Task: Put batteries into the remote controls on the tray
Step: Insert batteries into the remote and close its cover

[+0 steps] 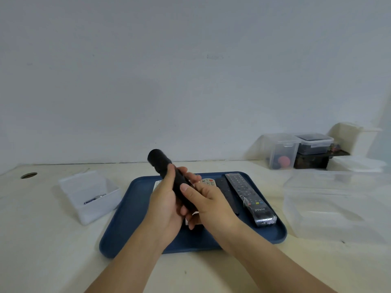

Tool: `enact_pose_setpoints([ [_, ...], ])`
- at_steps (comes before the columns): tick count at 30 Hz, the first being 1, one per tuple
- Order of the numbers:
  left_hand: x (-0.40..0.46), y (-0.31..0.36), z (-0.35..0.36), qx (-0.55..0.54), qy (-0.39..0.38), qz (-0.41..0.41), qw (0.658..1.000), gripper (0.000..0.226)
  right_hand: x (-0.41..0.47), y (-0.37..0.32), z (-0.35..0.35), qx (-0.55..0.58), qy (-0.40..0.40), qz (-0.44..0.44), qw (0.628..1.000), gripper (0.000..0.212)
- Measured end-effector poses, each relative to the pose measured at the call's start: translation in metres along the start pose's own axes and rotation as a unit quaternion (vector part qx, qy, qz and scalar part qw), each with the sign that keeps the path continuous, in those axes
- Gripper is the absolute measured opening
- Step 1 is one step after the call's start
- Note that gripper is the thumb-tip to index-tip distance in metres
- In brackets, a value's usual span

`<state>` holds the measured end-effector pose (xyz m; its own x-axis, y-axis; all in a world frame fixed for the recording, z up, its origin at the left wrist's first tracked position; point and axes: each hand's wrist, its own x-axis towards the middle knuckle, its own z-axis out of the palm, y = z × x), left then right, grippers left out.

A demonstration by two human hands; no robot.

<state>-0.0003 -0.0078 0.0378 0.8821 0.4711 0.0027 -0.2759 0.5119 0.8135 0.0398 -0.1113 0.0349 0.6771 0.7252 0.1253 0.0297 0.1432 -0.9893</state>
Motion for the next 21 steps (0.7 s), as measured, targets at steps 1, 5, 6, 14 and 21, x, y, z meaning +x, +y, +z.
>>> enact_pose_setpoints([
  [1, 0.002, 0.007, 0.0, -0.058, 0.005, 0.002, 0.998, 0.034, 0.0, -0.001, -0.001, -0.015, -0.008, 0.004, 1.0, 0.026],
  [5, 0.011, 0.037, -0.013, -0.273, 0.07, 0.049, 0.958, 0.033, -0.002, -0.004, -0.006, -0.084, -0.034, 0.026, 0.996, 0.028],
  [6, 0.011, 0.039, -0.017, -0.291, 0.081, 0.05, 0.952, 0.037, -0.003, -0.004, -0.006, -0.092, -0.034, 0.033, 0.995, 0.028],
  [14, 0.007, 0.03, -0.016, -0.293, 0.075, 0.03, 0.953, 0.039, -0.005, -0.001, -0.006, -0.057, 0.008, 0.032, 0.998, 0.047],
  [21, 0.002, 0.023, -0.017, -0.279, 0.058, 0.013, 0.958, 0.039, -0.004, 0.007, -0.004, -0.029, 0.019, 0.017, 0.999, 0.045],
])
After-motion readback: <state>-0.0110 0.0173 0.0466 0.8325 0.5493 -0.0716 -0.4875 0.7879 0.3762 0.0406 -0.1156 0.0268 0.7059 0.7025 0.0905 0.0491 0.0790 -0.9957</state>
